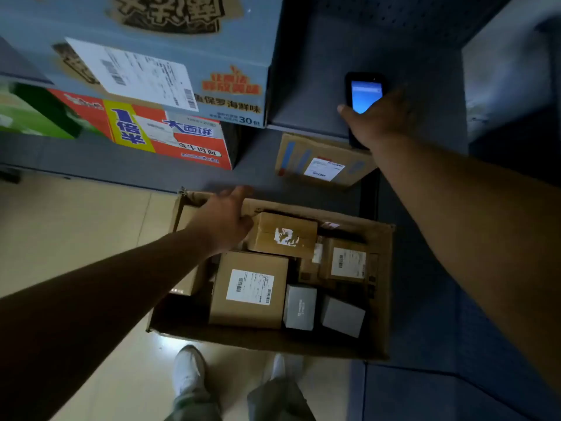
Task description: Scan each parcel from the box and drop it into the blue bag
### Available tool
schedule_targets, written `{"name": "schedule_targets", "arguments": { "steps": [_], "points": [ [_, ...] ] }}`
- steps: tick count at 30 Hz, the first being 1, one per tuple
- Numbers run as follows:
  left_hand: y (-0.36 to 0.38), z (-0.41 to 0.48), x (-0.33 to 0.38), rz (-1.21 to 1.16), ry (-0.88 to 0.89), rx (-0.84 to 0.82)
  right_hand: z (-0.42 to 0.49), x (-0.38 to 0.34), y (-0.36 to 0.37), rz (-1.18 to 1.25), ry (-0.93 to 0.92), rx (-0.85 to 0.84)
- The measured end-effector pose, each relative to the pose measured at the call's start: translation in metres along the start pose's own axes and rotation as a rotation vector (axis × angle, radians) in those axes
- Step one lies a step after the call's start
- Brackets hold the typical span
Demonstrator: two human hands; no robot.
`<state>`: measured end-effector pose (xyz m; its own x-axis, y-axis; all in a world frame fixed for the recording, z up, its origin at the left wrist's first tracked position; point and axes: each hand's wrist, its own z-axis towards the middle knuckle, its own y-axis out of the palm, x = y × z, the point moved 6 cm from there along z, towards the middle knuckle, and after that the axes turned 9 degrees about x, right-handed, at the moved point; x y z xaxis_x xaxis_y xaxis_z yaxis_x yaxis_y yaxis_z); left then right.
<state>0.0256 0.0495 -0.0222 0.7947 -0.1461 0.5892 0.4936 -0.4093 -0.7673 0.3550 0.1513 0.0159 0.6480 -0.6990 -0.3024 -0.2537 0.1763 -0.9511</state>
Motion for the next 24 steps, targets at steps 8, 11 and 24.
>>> {"name": "schedule_targets", "arguments": {
  "steps": [8, 11, 24],
  "points": [
    [-0.012, 0.026, 0.015, 0.017, 0.020, 0.083, -0.004, -0.013, 0.000, -0.114, -0.148, 0.112],
    [-0.010, 0.029, 0.021, -0.014, 0.000, 0.074, -0.003, -0.013, -0.002, -0.092, -0.147, 0.105],
    [-0.005, 0.011, 0.014, -0.005, 0.021, 0.064, -0.067, 0.015, -0.027, 0.374, -0.091, 0.036]
  ]
}}
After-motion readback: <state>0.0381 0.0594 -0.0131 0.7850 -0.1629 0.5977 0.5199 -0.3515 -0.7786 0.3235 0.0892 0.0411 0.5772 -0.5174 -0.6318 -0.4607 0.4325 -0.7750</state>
